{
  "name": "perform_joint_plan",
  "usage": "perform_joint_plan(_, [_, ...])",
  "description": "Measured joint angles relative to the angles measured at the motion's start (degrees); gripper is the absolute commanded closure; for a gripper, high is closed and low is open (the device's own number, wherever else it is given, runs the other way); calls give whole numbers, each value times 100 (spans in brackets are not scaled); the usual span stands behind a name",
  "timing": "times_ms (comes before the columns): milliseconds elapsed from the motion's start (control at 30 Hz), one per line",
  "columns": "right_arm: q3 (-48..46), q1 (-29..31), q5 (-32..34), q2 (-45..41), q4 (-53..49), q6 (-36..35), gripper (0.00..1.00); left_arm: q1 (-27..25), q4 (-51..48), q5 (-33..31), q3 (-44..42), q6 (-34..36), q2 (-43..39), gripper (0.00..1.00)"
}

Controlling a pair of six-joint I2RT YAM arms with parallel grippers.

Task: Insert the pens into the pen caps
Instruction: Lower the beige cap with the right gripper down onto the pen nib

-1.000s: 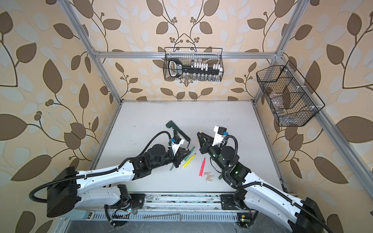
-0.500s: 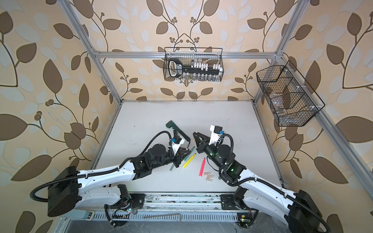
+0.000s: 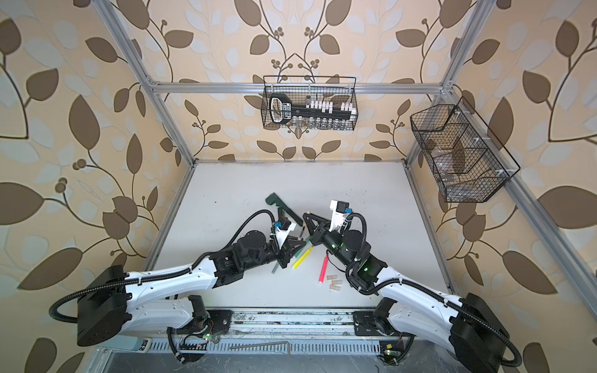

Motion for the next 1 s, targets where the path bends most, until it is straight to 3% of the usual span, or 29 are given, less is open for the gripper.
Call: perform_joint_plan(1000, [0, 87, 153, -214, 103, -72, 100, -33, 0, -48, 2, 2, 26, 100])
